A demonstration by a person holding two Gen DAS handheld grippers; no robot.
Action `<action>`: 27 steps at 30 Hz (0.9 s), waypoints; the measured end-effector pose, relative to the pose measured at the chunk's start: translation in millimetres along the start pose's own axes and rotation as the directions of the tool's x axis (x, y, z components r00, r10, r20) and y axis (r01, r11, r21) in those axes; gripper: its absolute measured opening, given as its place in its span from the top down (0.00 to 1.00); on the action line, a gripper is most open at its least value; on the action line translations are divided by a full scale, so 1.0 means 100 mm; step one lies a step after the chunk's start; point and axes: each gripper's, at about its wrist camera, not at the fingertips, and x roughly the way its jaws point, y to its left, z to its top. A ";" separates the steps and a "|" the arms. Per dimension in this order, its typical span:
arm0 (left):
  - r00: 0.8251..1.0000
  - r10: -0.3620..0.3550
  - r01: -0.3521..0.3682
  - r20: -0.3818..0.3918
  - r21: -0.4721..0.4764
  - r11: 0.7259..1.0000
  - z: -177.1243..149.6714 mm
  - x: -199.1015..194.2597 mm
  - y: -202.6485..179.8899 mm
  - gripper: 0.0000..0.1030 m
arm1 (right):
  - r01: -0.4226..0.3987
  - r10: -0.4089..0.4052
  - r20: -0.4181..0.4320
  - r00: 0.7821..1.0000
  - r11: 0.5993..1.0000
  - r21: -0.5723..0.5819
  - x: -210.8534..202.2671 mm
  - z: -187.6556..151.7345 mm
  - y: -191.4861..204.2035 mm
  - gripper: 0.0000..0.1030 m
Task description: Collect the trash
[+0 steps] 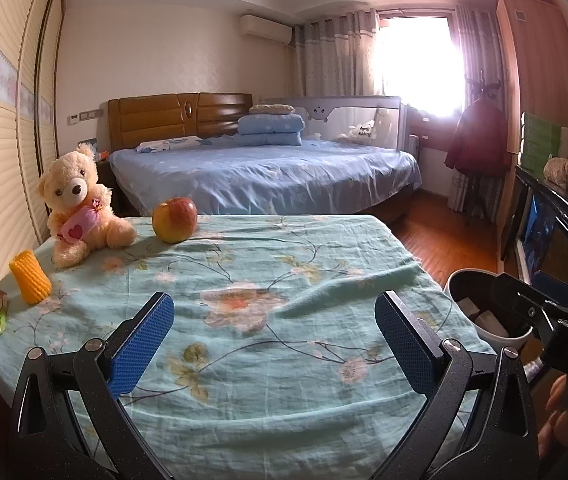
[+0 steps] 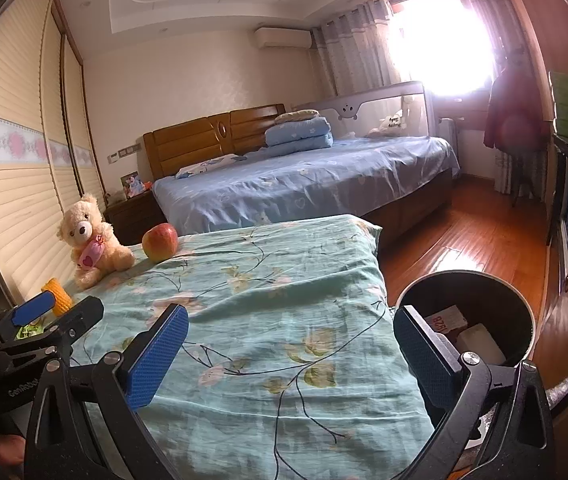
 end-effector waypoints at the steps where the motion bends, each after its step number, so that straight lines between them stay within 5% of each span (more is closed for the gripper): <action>1: 1.000 0.000 0.000 -0.002 0.000 1.000 0.00 0.00 0.00 0.00 | -0.001 0.001 0.000 1.000 1.000 0.000 0.00 0.00 0.00 0.00; 27: 0.998 -0.017 0.017 -0.056 0.001 1.000 -0.02 0.22 0.02 0.00 | -0.012 0.014 -0.051 0.999 1.000 0.024 0.20 -0.02 -0.05 0.00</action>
